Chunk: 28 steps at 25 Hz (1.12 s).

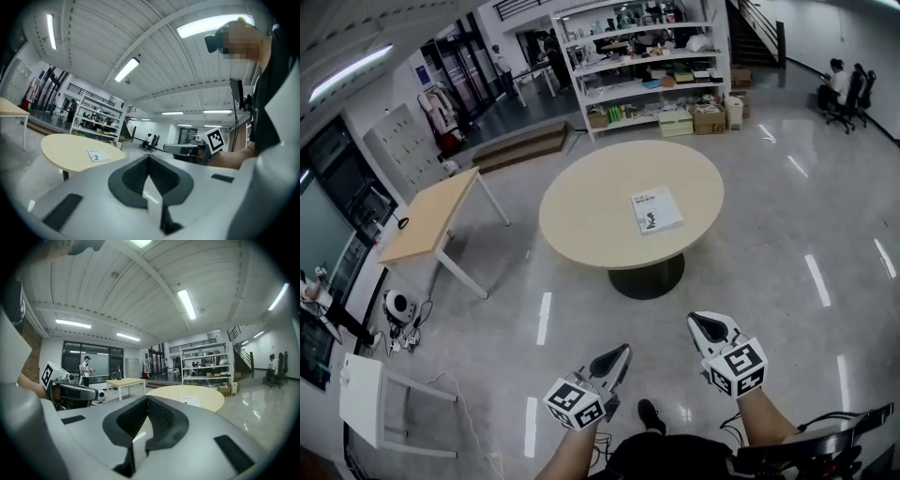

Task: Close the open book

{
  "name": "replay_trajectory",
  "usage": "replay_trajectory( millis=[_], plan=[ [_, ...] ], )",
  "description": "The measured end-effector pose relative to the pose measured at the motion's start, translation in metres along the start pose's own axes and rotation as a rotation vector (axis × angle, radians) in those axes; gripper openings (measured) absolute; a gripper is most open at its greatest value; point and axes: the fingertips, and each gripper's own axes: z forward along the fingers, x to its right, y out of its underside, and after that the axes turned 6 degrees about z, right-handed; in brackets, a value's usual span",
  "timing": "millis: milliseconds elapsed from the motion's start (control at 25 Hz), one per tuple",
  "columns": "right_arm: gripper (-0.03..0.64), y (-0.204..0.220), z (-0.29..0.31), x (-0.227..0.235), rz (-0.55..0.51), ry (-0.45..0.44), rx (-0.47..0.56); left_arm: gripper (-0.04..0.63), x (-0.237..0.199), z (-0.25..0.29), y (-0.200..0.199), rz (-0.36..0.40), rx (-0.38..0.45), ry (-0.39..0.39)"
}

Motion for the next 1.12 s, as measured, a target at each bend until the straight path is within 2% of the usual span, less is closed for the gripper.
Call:
replay_trajectory(
  millis=[80,200,280,440,720,920,1120],
  plan=[
    [0.0,0.011,-0.046,-0.01,0.002,0.003,0.0,-0.003,0.042,-0.011,0.007,0.002,-0.003,0.01],
    [0.0,0.026,-0.104,-0.014,0.023,0.027,0.004,-0.003,0.083,-0.023,0.012,-0.002,-0.009,-0.024],
    [0.0,0.029,-0.133,-0.018,0.044,0.037,0.005,-0.003,0.107,-0.034,0.007,-0.007,-0.009,-0.046],
    [0.0,0.02,-0.179,-0.042,0.047,0.028,0.01,-0.003,0.156,-0.058,-0.011,0.012,0.006,-0.042],
    [0.0,0.027,-0.22,-0.113,0.02,-0.009,0.04,-0.003,0.202,-0.108,-0.004,0.019,0.038,-0.036],
    [0.0,0.041,-0.261,-0.177,0.033,0.012,0.045,-0.003,0.237,-0.18,0.003,0.027,0.049,-0.025],
    [0.0,0.073,-0.297,-0.239,0.03,0.037,0.032,-0.003,0.261,-0.259,0.032,0.018,0.044,-0.02]
  ],
)
